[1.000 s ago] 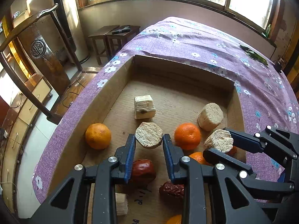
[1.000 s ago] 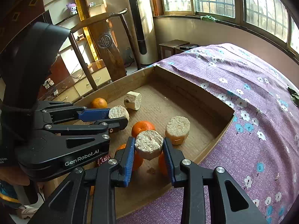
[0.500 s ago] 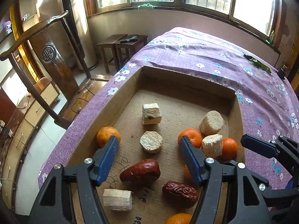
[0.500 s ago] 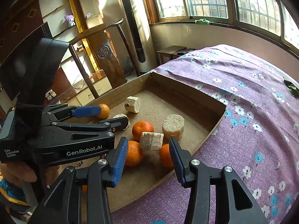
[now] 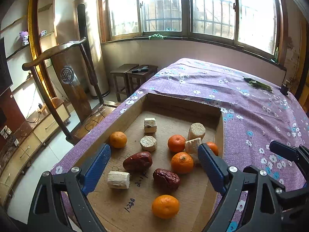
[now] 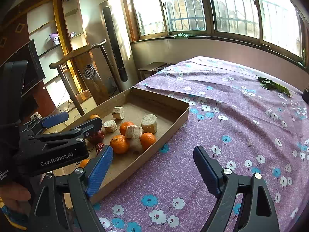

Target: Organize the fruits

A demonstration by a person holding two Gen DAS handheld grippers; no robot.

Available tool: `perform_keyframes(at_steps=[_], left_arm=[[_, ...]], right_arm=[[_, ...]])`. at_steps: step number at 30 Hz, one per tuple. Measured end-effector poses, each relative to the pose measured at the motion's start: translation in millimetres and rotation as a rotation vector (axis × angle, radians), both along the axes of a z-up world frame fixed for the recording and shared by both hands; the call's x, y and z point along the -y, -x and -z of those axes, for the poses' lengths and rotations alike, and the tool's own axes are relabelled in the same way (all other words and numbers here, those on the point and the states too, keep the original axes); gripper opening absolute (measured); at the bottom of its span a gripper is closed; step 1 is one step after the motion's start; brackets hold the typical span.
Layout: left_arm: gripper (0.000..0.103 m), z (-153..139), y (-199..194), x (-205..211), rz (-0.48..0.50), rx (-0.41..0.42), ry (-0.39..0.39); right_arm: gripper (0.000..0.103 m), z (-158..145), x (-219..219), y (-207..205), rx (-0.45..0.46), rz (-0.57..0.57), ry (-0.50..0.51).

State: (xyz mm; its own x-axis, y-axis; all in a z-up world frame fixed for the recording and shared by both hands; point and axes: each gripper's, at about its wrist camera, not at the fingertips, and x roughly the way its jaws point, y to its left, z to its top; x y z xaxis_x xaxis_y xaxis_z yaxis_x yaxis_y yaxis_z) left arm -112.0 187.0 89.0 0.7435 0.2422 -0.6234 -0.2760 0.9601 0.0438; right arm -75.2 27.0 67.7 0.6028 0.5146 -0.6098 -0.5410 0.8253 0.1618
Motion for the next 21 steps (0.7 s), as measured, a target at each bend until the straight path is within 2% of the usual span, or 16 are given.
perform_keyframes(at_steps=[5, 13, 21], left_arm=[[0.095, -4.4, 18.8, 4.8, -0.008, 0.032, -0.019], [0.095, -5.5, 33.4, 4.3, -0.025, 0.047, -0.01], [0.095, -4.2, 41.7, 5.9, -0.033, 0.057, -0.011]], right_arm=[[0.094, -4.1, 3.7, 12.2, 0.033, 0.017, 0.0], [0.096, -0.4, 4.6, 25.1, 0.032, 0.029, -0.006], [0.102, 1.6, 7.2, 29.1, 0.028, 0.05, -0.009]])
